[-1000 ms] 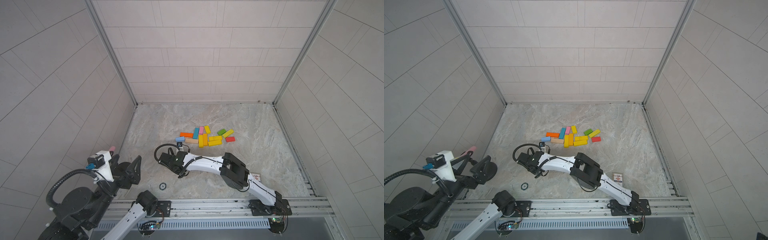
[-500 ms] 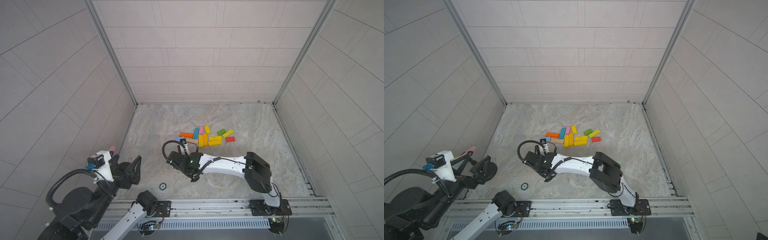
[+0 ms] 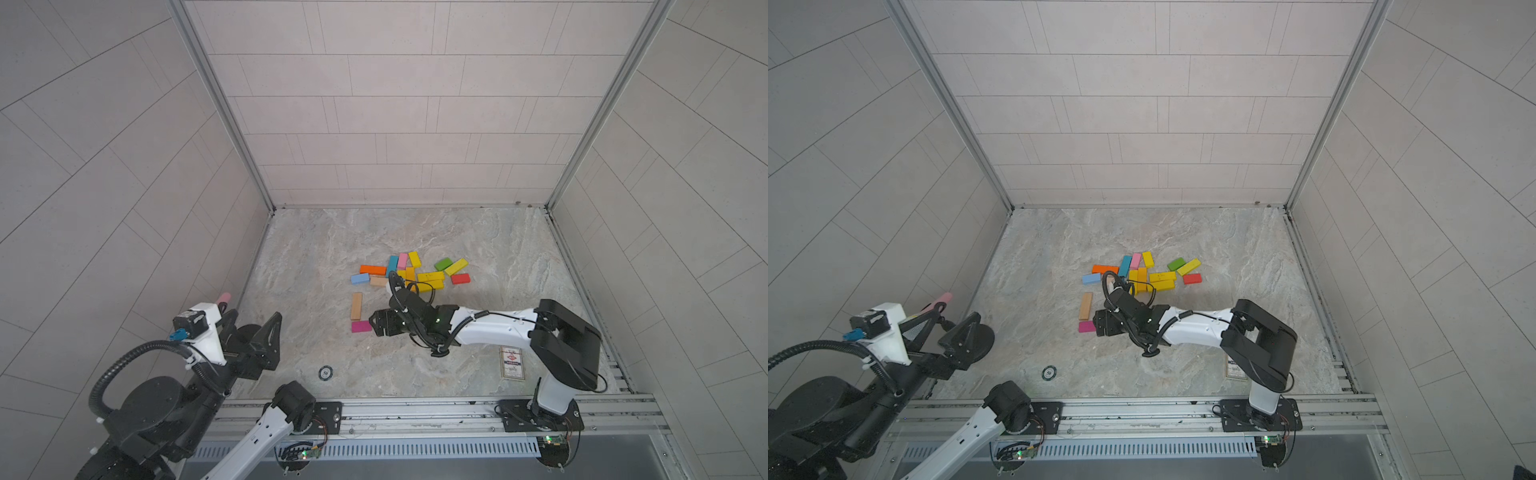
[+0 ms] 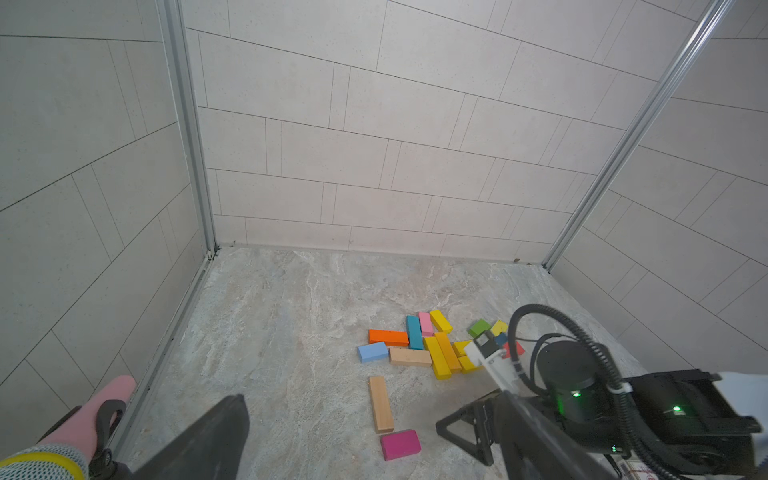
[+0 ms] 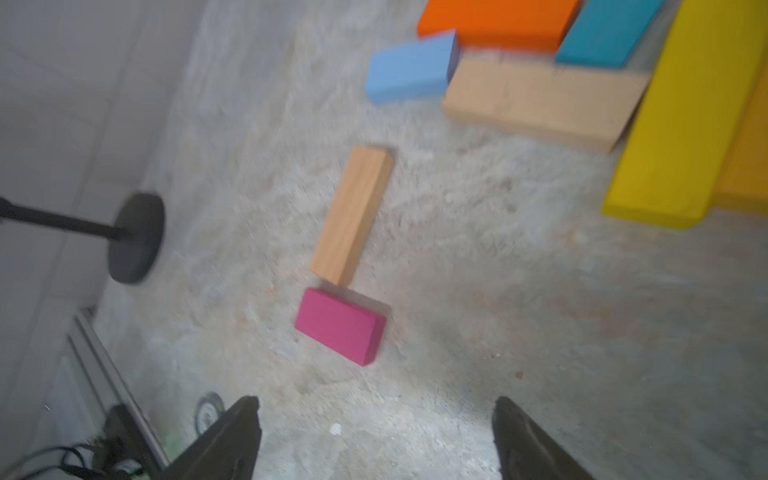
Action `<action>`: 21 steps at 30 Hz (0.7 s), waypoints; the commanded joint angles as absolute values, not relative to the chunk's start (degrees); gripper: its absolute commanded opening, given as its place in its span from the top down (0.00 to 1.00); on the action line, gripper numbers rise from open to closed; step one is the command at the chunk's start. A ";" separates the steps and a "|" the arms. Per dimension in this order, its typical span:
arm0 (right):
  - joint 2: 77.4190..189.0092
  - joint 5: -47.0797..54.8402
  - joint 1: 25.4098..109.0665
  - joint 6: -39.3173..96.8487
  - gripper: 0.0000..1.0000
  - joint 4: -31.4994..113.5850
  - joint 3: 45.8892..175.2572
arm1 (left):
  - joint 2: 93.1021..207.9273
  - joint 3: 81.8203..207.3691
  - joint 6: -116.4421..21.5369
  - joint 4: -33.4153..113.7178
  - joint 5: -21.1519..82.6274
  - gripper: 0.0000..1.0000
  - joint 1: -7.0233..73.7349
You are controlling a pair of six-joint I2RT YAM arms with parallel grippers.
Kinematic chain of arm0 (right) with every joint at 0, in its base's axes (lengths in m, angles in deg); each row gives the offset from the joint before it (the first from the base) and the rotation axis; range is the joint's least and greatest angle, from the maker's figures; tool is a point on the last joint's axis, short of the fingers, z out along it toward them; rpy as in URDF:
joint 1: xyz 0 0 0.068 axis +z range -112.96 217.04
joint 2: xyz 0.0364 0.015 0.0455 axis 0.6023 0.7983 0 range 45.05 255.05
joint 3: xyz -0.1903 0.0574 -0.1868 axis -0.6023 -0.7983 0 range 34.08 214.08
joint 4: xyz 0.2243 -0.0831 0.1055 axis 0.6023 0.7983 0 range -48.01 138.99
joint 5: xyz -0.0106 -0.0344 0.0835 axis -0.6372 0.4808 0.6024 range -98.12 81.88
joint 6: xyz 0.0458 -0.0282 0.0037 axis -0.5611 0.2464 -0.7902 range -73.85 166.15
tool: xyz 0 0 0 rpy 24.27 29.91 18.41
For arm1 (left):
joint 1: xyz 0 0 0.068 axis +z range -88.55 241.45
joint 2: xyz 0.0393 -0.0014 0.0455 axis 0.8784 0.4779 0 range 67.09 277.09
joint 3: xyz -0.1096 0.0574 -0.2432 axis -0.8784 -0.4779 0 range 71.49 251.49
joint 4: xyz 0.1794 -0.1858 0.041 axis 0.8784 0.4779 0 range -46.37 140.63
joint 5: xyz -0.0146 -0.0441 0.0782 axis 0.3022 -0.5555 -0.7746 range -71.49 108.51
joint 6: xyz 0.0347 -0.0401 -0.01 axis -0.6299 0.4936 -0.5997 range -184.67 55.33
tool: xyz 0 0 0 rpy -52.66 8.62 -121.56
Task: Assemble the letter h with building blocks
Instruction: Assemble the building block at the center of the board.
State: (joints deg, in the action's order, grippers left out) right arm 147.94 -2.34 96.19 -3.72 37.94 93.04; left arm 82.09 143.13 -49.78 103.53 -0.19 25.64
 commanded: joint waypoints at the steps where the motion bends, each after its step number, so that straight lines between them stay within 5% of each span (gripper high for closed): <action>1: 150.91 4.90 99.35 -5.15 0.10 37.74 95.76 | 81.67 142.77 -50.74 103.66 -0.75 0.00 25.30; 21: 156.04 -0.32 98.03 -6.84 0.15 33.52 97.48 | 82.11 142.15 -50.85 103.31 -0.30 0.00 25.24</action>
State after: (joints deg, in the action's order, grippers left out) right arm 154.65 0.50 98.22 -6.40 33.74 95.77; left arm 82.09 142.54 -49.80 103.53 -0.10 25.62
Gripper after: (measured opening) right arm 0.851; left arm 0.998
